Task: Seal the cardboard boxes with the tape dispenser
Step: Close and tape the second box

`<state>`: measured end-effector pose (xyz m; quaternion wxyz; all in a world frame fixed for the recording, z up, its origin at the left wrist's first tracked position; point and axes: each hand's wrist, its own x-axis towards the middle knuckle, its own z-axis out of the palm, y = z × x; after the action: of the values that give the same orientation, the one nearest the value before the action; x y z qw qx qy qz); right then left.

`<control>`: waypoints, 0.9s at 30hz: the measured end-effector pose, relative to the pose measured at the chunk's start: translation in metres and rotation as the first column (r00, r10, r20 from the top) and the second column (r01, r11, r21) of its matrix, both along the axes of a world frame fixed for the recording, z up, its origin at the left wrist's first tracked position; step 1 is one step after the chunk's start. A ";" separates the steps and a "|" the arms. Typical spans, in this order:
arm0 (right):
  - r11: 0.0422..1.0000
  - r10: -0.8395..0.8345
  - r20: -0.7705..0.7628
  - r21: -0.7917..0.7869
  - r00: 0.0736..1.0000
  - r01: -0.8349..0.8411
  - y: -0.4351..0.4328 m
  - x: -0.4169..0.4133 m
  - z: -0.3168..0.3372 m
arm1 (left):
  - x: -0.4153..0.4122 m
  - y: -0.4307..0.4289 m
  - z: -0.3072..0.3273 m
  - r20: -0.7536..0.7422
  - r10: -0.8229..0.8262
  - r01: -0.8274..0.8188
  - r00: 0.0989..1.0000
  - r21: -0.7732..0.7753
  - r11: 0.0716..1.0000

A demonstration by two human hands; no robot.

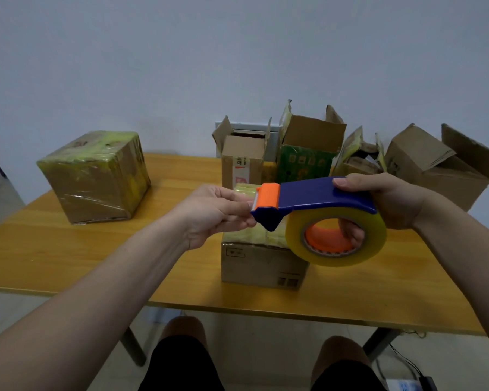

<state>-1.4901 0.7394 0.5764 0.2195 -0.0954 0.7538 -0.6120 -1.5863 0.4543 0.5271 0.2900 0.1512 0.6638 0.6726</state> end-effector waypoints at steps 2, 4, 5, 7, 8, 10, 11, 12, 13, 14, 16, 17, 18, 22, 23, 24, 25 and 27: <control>1.000 0.011 0.073 0.001 0.997 -0.011 0.002 0.000 0.004 | 0.001 -0.004 -0.003 0.032 -0.010 0.010 0.999 -0.006 1.000; 0.999 0.028 0.119 0.029 0.993 -0.032 0.008 0.003 0.006 | 0.000 -0.011 -0.006 0.030 0.011 -0.011 0.999 -0.007 1.000; 0.998 0.022 0.127 0.051 0.992 -0.029 0.013 0.004 0.007 | -0.001 -0.015 -0.007 0.023 0.033 -0.033 0.999 -0.012 0.999; 0.996 -0.024 0.142 0.091 0.990 0.011 0.022 0.006 0.008 | -0.004 -0.023 -0.009 0.003 0.069 -0.069 0.998 -0.035 0.997; 0.994 -0.042 0.142 0.107 0.989 0.027 0.024 0.006 0.009 | -0.004 -0.025 -0.011 -0.013 0.068 -0.068 0.998 -0.058 0.996; 0.991 -0.051 0.143 0.127 0.988 0.032 0.024 0.005 0.011 | -0.003 -0.027 -0.011 -0.049 0.034 -0.040 0.998 -0.118 0.992; 0.990 -0.046 0.141 0.139 0.989 0.026 0.022 0.004 0.012 | -0.003 -0.027 -0.010 -0.067 0.018 -0.028 0.998 -0.150 0.988; 0.989 -0.039 0.136 0.149 0.990 0.019 0.019 0.003 0.014 | -0.003 -0.026 -0.008 -0.091 0.004 -0.020 0.996 -0.185 0.983; 0.987 -0.031 0.132 0.158 0.991 0.010 0.017 0.002 0.016 | -0.003 -0.027 -0.005 -0.119 -0.015 -0.012 0.993 -0.224 0.975; 0.986 -0.024 0.129 0.168 0.991 0.002 0.016 0.001 0.019 | -0.003 -0.029 -0.002 -0.144 -0.035 -0.004 0.989 -0.261 0.965; 0.983 -0.007 0.121 0.185 0.993 -0.016 0.014 0.001 0.020 | -0.005 -0.033 0.004 -0.183 -0.052 -0.006 0.982 -0.305 0.952; 0.983 -0.005 0.118 0.182 0.993 -0.017 0.014 0.001 0.021 | -0.005 -0.035 0.006 -0.199 -0.046 -0.018 0.979 -0.309 0.951; 0.984 -0.007 0.115 0.178 0.993 -0.014 0.014 0.001 0.021 | -0.004 -0.035 0.006 -0.205 -0.032 -0.031 0.978 -0.294 0.955; 0.979 0.030 0.105 0.200 0.994 -0.050 0.010 0.003 0.020 | -0.001 -0.034 -0.002 -0.156 0.055 -0.081 0.986 -0.171 0.982; 0.978 0.026 0.106 0.205 0.994 -0.047 0.009 0.003 0.020 | -0.001 -0.034 -0.005 -0.151 0.063 -0.089 0.986 -0.169 0.982; 0.976 0.027 0.105 0.213 0.994 -0.049 0.008 0.003 0.019 | -0.001 -0.035 -0.008 -0.151 0.060 -0.088 0.987 -0.186 0.979; 0.973 0.032 0.101 0.223 0.994 -0.054 0.007 0.002 0.018 | -0.001 -0.035 -0.010 -0.154 0.046 -0.079 0.987 -0.221 0.972; 0.968 0.041 0.092 0.243 0.995 -0.063 0.006 0.001 0.015 | -0.002 -0.036 -0.014 -0.172 0.000 -0.054 0.985 -0.308 0.950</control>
<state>-1.4887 0.7450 0.5912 0.2780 -0.0608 0.8107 -0.5116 -1.5886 0.4185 0.5129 0.2433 0.1513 0.7859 0.5480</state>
